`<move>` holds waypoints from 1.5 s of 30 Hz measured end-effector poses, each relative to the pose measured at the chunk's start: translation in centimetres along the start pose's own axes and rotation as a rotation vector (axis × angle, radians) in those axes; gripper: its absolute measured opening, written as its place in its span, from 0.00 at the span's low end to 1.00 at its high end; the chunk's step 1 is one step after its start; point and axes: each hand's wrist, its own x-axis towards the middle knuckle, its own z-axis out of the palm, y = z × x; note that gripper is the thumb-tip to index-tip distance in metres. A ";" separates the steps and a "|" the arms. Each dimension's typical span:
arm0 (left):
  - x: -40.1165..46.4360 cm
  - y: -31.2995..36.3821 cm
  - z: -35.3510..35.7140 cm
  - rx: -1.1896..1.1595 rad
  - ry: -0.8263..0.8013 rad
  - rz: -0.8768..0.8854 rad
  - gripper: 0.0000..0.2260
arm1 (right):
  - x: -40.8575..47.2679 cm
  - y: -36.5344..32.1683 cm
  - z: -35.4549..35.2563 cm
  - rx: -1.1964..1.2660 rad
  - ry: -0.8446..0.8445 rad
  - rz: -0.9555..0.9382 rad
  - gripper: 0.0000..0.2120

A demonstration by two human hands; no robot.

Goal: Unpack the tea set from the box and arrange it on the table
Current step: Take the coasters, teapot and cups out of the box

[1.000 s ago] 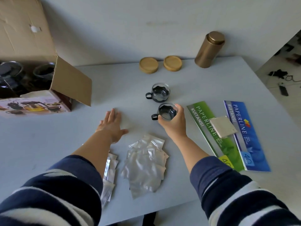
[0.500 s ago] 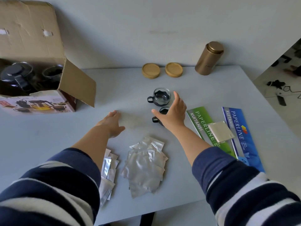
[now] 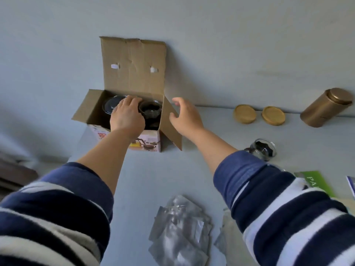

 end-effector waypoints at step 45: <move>-0.1 7.4 2.8 0.083 -0.096 0.205 0.23 | -0.5 4.7 -6.8 0.179 0.215 0.275 0.39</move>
